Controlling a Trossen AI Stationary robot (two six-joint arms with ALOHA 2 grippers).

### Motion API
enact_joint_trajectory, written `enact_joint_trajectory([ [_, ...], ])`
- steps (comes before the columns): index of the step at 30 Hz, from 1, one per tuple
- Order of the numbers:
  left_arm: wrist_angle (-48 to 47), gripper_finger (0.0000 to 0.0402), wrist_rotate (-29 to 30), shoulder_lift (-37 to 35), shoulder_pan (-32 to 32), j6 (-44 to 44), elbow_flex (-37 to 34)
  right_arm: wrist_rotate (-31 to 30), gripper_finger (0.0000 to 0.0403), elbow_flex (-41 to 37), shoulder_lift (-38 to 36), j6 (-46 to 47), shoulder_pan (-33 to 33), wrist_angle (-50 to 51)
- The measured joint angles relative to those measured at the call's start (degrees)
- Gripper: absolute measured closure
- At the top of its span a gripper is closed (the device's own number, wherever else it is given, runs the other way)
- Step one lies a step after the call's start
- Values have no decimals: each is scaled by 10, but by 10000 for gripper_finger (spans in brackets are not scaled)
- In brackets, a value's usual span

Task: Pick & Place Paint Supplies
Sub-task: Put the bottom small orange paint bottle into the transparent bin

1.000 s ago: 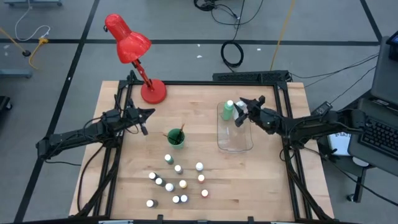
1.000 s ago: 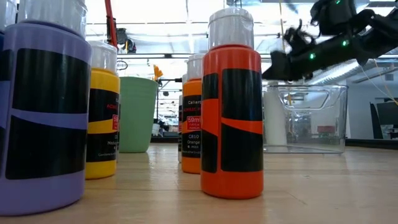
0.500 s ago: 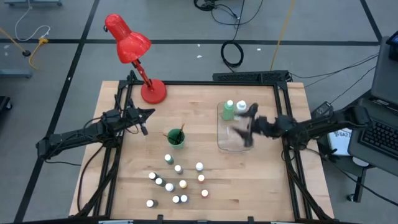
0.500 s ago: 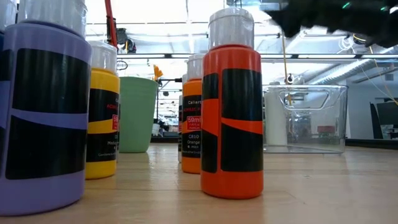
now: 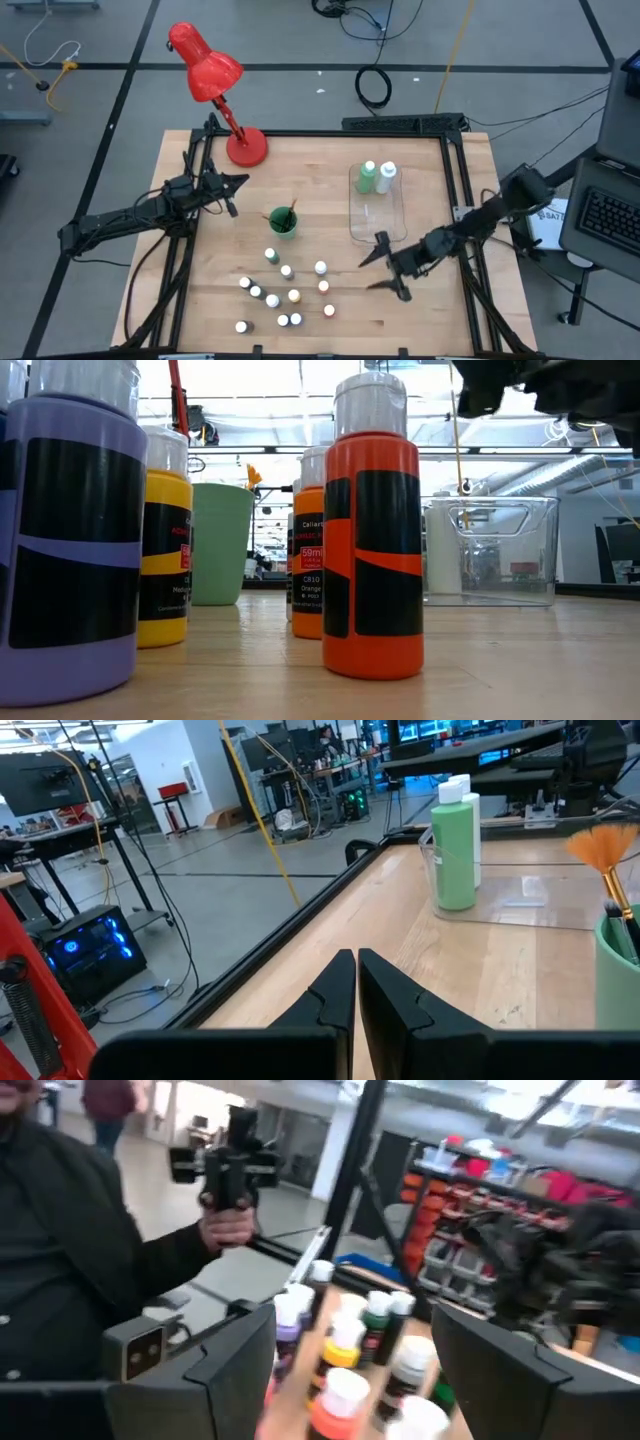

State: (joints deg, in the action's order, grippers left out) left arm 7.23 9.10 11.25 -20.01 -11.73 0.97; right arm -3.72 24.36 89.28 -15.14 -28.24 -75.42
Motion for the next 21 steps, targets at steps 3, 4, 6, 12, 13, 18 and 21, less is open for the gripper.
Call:
enact_joint_trajectory([
  [3, 1, 380, 0, 0, 0, 0, 0, 20, 144, 43, 35, 5, -1, 53],
  [4, 2, 380, 0, 0, 0, 0, 0, 22, 144, 57, 43, 11, 1, 77],
  [6, 1, 380, 0, 0, 0, 2, 0, 22, 144, 87, 58, 27, 5, 117],
  [12, -11, 380, 0, 0, 0, 4, 0, 25, 144, 171, 77, 43, 4, 213],
  [13, -11, 380, 0, 0, 0, 3, 0, 25, 144, 186, 79, 51, 4, 227],
  [18, -6, 380, 0, 0, 0, 2, 0, 24, 144, 229, 87, 123, 8, 283],
  [21, -6, 380, 0, 0, 0, 3, 0, 37, 144, 239, 108, 148, 9, 285],
])
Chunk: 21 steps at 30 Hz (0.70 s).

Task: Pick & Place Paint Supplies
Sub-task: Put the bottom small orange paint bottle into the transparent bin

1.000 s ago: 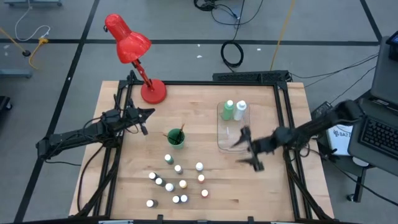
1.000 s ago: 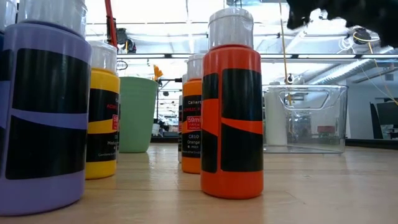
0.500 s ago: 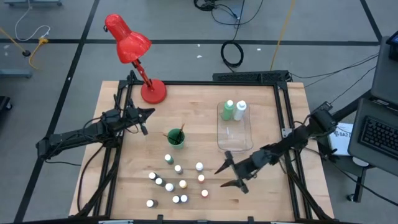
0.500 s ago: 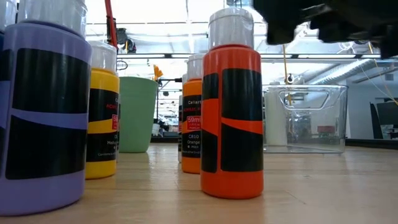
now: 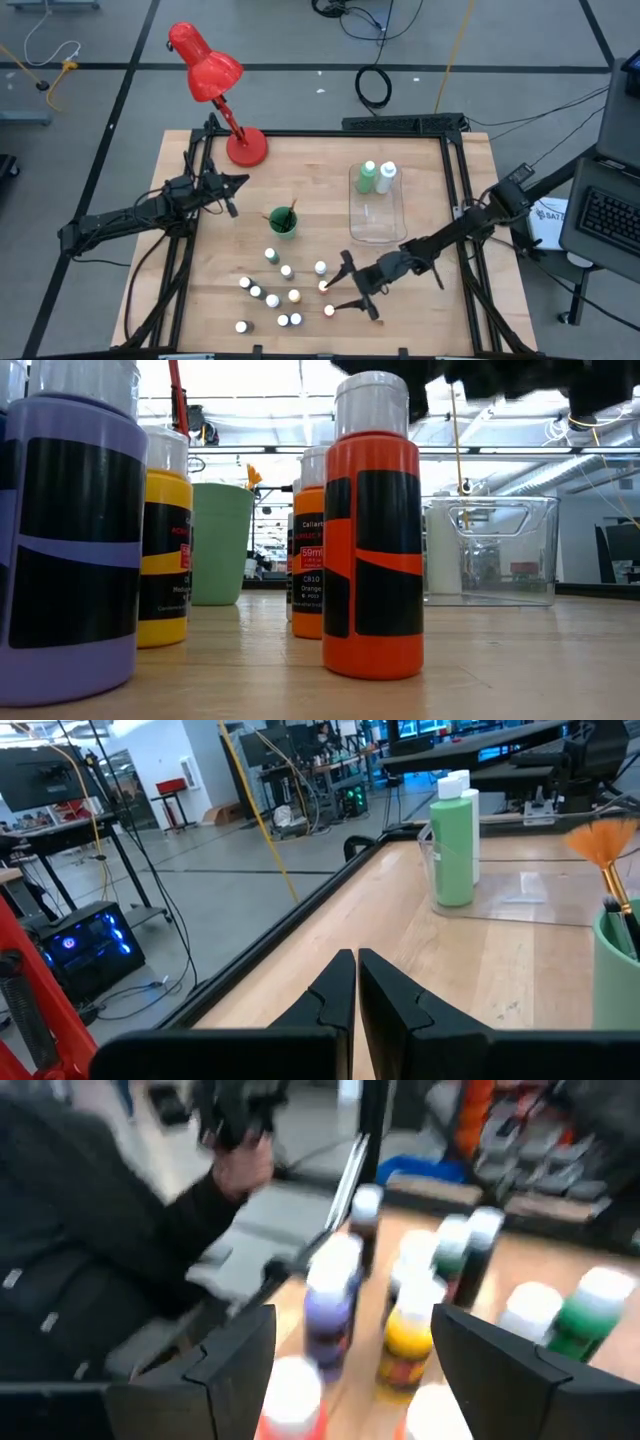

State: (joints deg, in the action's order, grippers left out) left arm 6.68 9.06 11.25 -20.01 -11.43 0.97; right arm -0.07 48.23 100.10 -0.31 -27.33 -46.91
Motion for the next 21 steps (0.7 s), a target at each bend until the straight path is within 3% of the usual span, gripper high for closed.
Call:
enact_joint_trajectory([
  [12, -5, 380, 0, 0, 0, 4, 0, 21, 144, 0, 64, -17, 0, -71],
  [17, -5, 380, 0, 0, 0, -1, 0, 76, 144, 2, 86, 17, 3, -88],
  [21, -5, 380, 0, 0, 0, 10, 0, 78, 144, 27, 105, 31, -1, -82],
])
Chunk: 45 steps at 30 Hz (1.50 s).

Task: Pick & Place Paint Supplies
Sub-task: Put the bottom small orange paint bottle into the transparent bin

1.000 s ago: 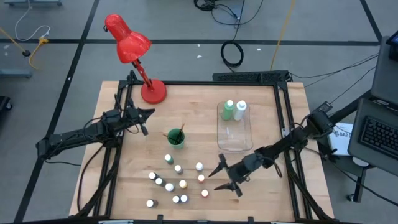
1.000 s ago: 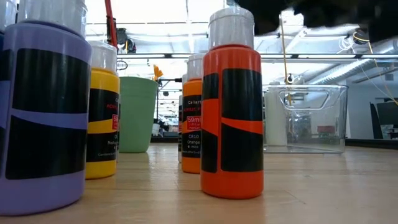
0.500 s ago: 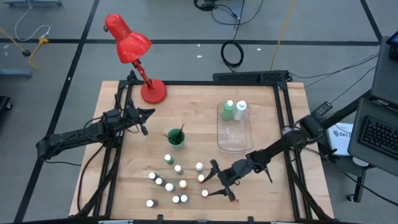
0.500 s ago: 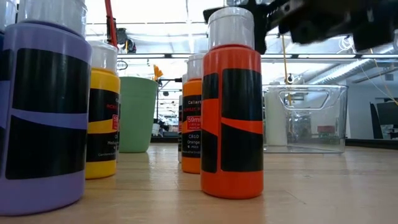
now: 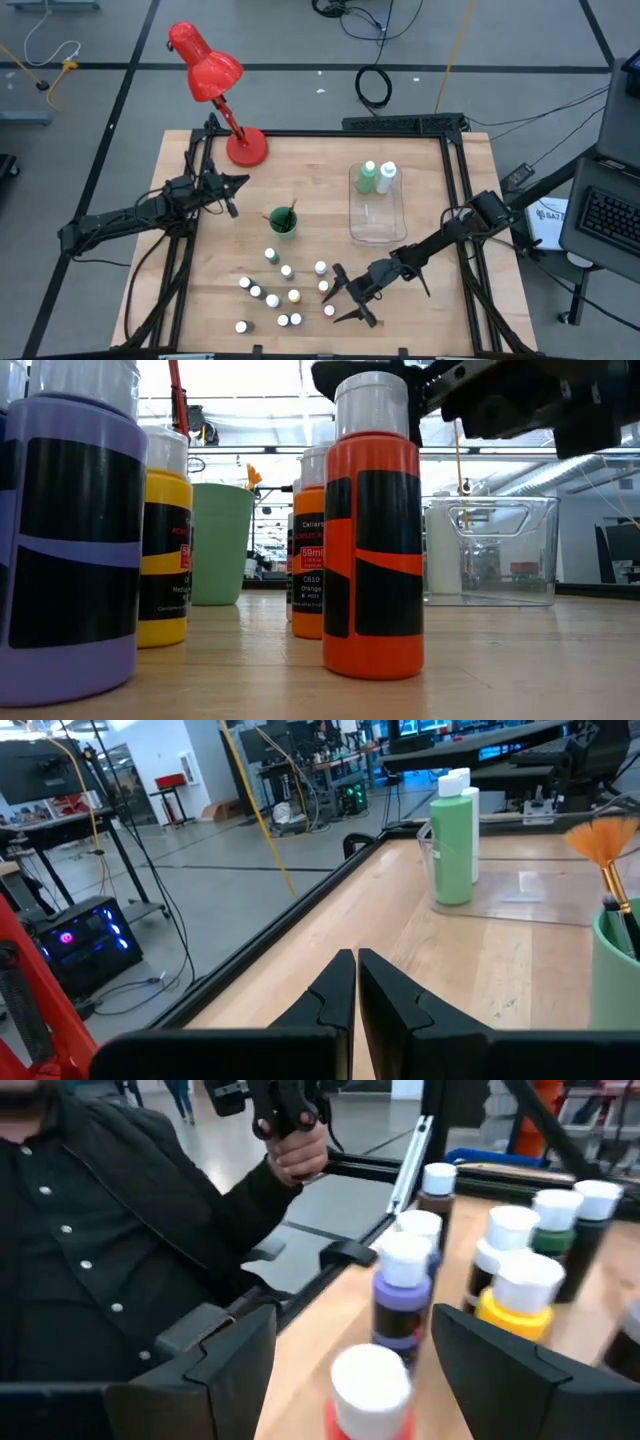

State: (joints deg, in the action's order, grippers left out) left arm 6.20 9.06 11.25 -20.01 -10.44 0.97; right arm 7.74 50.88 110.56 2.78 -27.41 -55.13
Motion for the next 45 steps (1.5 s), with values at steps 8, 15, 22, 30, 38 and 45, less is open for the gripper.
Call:
enact_joint_trajectory([
  [8, -3, 380, 0, 0, 0, 4, 0, 16, 145, 22, 26, -18, 14, 84],
  [15, 12, 380, 0, 0, 0, -8, 0, 33, 154, 22, 27, -39, 23, 79],
  [22, 9, 380, 0, 0, 0, 0, 0, 59, 186, 22, 27, -38, 22, 61],
  [30, 9, 380, 0, 0, 0, -10, 0, 61, 271, 22, 27, -42, 28, 60],
  [38, 9, 380, 0, 0, 0, -2, 0, 24, 296, 26, -13, -39, 17, 45],
  [45, 9, 380, 0, 0, 0, -4, 0, -95, 285, 30, -220, 2, 27, 218],
])
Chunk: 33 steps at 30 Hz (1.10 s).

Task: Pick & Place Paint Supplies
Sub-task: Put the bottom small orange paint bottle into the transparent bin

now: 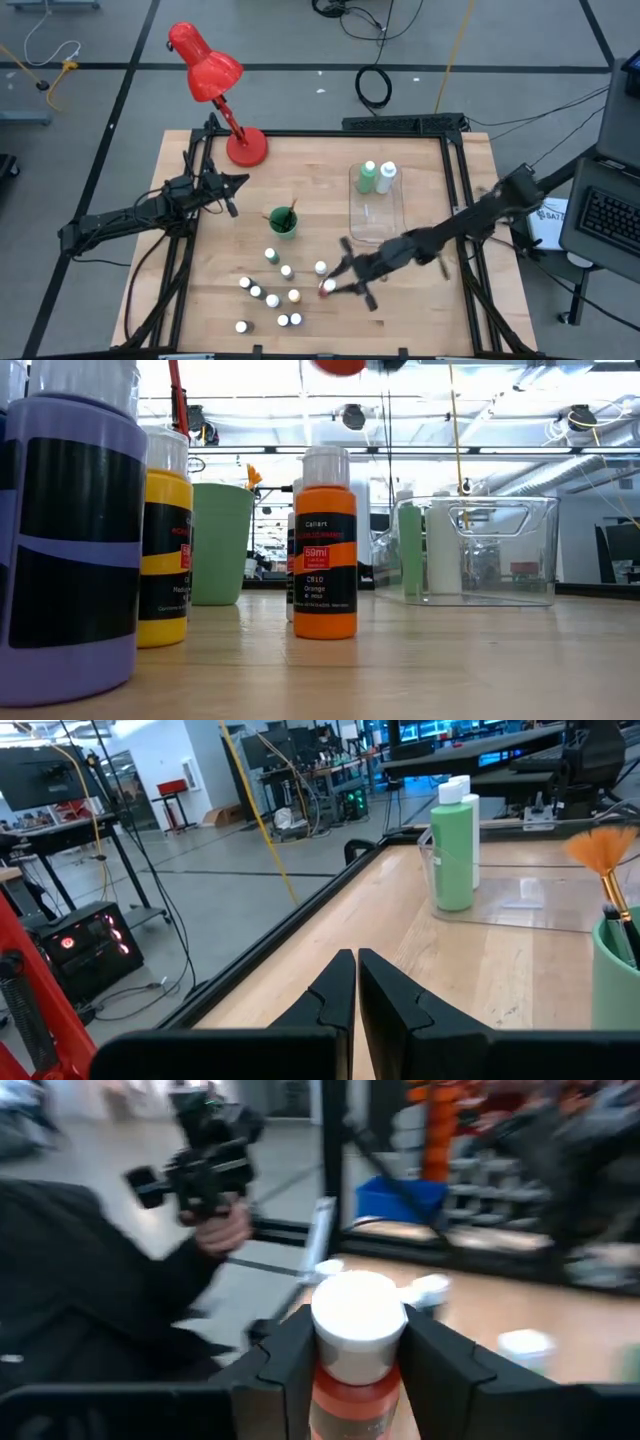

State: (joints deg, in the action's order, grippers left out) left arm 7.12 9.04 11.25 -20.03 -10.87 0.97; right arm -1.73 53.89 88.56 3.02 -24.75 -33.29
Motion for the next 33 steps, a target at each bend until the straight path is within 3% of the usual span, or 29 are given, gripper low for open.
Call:
enact_joint_trajectory([
  [2, 0, 380, 0, 0, 0, 0, 0, -78, 285, 0, -65, -41, -1, 80],
  [6, 0, 380, 0, 0, 0, -6, 0, -298, 296, -17, -158, -98, 9, 216],
  [8, 0, 380, 0, 0, 0, -6, 0, -342, 296, -50, -181, -87, 31, 221],
  [16, 0, 380, 0, 0, 0, -6, 0, -343, 287, -204, -193, 10, 139, 108],
  [23, 0, 380, 0, 0, 0, -7, 0, -324, 293, -302, -191, 38, 211, -1],
  [27, 0, 380, 0, 0, 0, -9, 0, -259, 289, -322, -191, 63, 239, -19],
  [33, 3, 380, 0, 0, 0, -11, 0, -247, 289, -321, -146, 75, 255, -42],
])
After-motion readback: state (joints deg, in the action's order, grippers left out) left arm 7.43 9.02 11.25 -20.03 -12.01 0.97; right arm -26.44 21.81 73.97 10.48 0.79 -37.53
